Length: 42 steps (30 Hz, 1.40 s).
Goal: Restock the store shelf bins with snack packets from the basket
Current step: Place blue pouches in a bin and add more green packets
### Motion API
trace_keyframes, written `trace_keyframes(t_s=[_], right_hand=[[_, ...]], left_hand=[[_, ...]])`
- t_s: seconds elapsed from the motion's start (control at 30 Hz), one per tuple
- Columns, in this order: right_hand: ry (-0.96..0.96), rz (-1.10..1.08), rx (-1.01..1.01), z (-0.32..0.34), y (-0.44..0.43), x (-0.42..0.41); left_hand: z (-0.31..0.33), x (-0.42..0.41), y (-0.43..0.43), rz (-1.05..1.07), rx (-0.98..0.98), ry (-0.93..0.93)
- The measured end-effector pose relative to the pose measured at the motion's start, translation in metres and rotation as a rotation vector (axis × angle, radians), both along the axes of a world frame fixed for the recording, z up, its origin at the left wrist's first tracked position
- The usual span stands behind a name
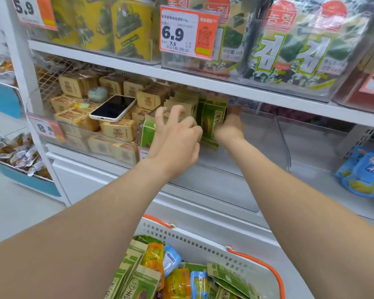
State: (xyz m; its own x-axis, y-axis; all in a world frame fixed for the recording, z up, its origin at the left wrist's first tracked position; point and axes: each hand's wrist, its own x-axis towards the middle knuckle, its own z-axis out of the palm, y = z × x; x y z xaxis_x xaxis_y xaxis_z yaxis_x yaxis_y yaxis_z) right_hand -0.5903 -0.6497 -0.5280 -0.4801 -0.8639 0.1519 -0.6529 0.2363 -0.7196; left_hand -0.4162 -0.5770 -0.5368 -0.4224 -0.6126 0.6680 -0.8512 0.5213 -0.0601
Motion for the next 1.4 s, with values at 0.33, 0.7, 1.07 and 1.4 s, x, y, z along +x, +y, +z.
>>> trace_keyframes(t_s=[0.33,0.7,1.07,1.4], right_hand=[[-0.024,-0.004,0.024,-0.008,-0.025,0.006],[0.214,0.301,0.254,-0.005,0.004,0.011],[0.78,0.504,-0.683,0.012,0.097,0.054],[1.138,1.138,0.015,-0.08,0.144,0.115]], left_hand=[[-0.008,-0.01,-0.001,0.002,0.038,-0.115],[0.001,0.003,0.004,-0.04,-0.015,-0.029],[0.007,0.057,0.028,0.051,0.463,0.19],[-0.015,0.092,0.037,0.181,1.407,-0.395]])
